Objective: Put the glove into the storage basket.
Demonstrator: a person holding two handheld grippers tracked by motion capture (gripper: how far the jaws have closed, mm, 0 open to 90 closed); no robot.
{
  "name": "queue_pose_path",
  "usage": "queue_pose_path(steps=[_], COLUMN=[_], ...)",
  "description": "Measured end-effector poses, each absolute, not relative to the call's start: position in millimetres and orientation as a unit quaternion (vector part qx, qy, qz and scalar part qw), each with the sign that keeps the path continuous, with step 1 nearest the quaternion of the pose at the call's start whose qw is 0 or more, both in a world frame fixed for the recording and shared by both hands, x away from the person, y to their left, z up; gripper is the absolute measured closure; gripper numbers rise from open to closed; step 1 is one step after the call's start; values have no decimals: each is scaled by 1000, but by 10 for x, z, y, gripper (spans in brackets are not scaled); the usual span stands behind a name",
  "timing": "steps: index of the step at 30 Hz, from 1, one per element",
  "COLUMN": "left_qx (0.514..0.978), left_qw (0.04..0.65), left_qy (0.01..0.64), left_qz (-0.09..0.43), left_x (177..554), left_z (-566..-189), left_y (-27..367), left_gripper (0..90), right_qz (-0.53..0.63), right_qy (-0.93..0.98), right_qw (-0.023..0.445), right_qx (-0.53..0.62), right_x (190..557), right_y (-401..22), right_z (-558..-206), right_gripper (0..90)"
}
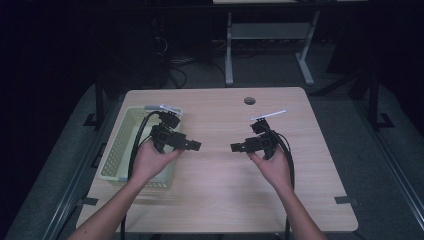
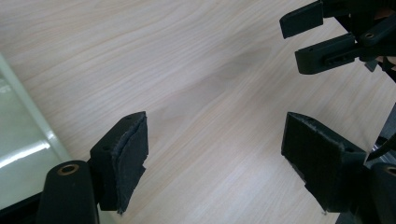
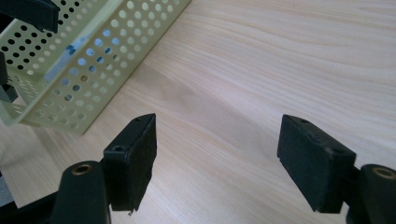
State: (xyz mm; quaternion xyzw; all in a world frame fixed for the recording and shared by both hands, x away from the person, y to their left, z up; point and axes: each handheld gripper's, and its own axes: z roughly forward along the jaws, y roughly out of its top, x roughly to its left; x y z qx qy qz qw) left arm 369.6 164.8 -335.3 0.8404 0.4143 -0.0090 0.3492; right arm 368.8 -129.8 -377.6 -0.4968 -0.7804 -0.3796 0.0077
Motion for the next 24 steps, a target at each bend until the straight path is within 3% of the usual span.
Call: queue_pose_path(steps=[24], left_qx=[845], left_qw=[359], left_qy=[395], left_qz=[-24], left_x=[3626], left_z=[-3474], left_y=[1283], left_gripper=[228], right_qz=[-375], right_qy=[-765], right_qw=[3], right_qx=[-523], right_x=[3555], right_y=[-1806], right_z=[-3971], right_gripper=[273])
